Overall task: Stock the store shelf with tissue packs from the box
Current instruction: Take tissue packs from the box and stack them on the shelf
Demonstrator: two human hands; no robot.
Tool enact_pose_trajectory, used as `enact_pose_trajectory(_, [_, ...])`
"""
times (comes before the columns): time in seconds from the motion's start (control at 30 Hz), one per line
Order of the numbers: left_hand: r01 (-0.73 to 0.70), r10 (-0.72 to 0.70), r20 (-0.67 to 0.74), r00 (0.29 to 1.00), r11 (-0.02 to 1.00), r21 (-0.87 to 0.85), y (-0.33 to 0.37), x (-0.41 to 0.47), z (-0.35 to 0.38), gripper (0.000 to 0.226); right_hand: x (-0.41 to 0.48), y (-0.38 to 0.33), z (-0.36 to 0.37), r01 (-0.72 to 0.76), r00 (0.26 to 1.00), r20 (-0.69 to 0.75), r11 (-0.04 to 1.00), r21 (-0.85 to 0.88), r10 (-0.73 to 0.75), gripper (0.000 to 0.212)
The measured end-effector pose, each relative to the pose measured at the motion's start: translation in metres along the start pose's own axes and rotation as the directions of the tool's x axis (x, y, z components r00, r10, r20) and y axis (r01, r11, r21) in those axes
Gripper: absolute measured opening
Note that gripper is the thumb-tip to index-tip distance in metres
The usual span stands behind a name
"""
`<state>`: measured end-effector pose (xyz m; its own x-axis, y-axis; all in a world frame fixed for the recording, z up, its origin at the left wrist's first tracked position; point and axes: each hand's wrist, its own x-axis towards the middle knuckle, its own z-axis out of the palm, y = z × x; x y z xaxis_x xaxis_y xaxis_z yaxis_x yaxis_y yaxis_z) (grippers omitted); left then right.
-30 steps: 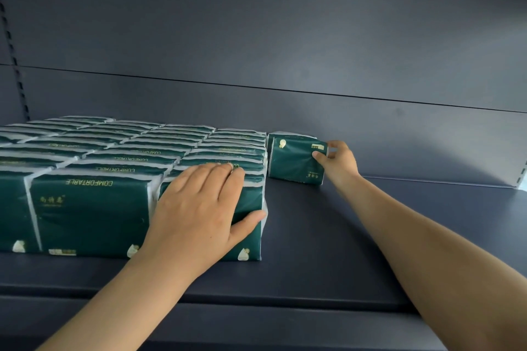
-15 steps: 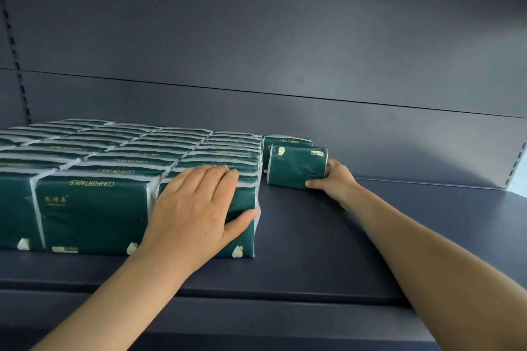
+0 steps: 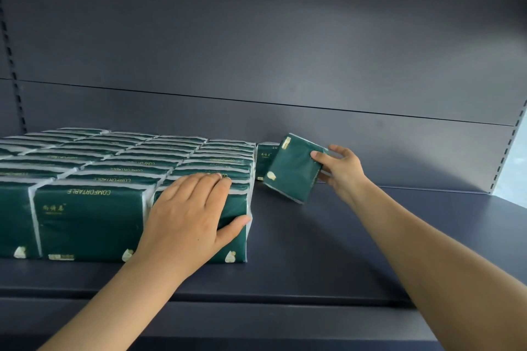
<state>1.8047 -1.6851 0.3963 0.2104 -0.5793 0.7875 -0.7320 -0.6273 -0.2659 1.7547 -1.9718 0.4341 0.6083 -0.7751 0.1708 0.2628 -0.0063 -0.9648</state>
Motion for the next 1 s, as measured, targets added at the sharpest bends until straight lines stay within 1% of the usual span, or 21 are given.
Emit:
enact_pose_trajectory(0.07, [-0.003, 0.003, -0.004, 1.0, 1.0, -0.007, 0.0, 0.0, 0.0, 0.063, 0.002, -0.006, 0.002, 0.009, 1.0, -0.015, 0.999, -0.049, -0.009, 0.058])
enact_pose_trajectory(0.13, [-0.002, 0.002, -0.003, 1.0, 1.0, -0.002, 0.0, 0.0, 0.0, 0.064, 0.002, -0.013, 0.004, 0.017, 1.0, -0.01, 0.995, -0.1, -0.019, 0.053])
enact_pose_trajectory(0.27, [-0.011, 0.011, -0.025, 1.0, 1.0, -0.003, 0.0, 0.0, 0.0, 0.068, 0.006, -0.023, 0.015, 0.102, 0.992, 0.102, 0.963, -0.248, -0.079, 0.039])
enact_pose_trajectory(0.33, [-0.011, 0.01, -0.032, 0.999, 1.0, -0.008, 0.0, 0.0, 0.0, 0.072, 0.009, -0.024, 0.024, 0.164, 0.98, 0.163, 0.918, -0.36, -0.111, 0.034])
enact_pose_trajectory(0.4, [-0.008, 0.008, -0.025, 1.0, 1.0, -0.013, 0.0, 0.0, 0.0, 0.072, 0.01, -0.023, 0.036, 0.238, 0.96, 0.251, 0.83, -0.505, -0.123, 0.037])
enact_pose_trajectory(0.43, [-0.006, 0.006, -0.018, 1.0, 1.0, -0.015, 0.0, 0.0, 0.0, 0.073, 0.008, -0.023, 0.041, 0.274, 0.944, 0.317, 0.764, -0.584, -0.097, 0.042])
enact_pose_trajectory(0.47, [-0.004, 0.004, -0.01, 1.0, 1.0, -0.017, -0.001, 0.001, 0.001, 0.072, 0.006, -0.023, 0.043, 0.301, 0.923, 0.384, 0.691, -0.657, -0.037, 0.051])
enact_pose_trajectory(0.53, [-0.005, 0.005, -0.002, 1.0, 1.0, -0.015, -0.001, 0.0, 0.001, 0.069, 0.001, -0.026, 0.043, 0.316, 0.876, 0.464, 0.573, -0.756, 0.129, 0.066])
enact_pose_trajectory(0.57, [-0.004, 0.004, -0.003, 1.0, 1.0, -0.01, -0.001, 0.0, 0.001, 0.067, 0.0, -0.028, 0.04, 0.311, 0.858, 0.477, 0.546, -0.778, 0.19, 0.069])
enact_pose_trajectory(0.63, [0.001, -0.001, -0.006, 1.0, 1.0, -0.008, -0.001, 0.0, 0.001, 0.065, 0.0, -0.028, 0.032, 0.31, 0.848, 0.479, 0.521, -0.796, 0.227, 0.07])
enact_pose_trajectory(0.7, [0.004, -0.004, -0.013, 1.0, 1.0, -0.009, 0.0, 0.0, 0.001, 0.064, 0.004, -0.027, 0.027, 0.339, 0.862, 0.476, 0.5, -0.797, 0.175, 0.066])
enact_pose_trajectory(0.8, [0.0, 0.0, -0.024, 1.0, 1.0, 0.006, -0.001, 0.0, 0.002, 0.065, 0.012, -0.027, 0.029, 0.403, 0.883, 0.469, 0.489, -0.773, 0.013, 0.051])
enact_pose_trajectory(0.9, [-0.012, 0.012, -0.04, 0.999, 1.0, 0.001, -0.002, 0.0, 0.003, 0.069, 0.022, -0.028, 0.038, 0.451, 0.887, 0.442, 0.466, -0.761, -0.137, 0.04])
enact_pose_trajectory(1.0, [-0.017, 0.017, -0.049, 0.999, 1.0, -0.001, -0.001, 0.0, 0.004, 0.069, 0.037, -0.021, 0.053, 0.48, 0.877, 0.426, 0.435, -0.762, -0.223, 0.037])
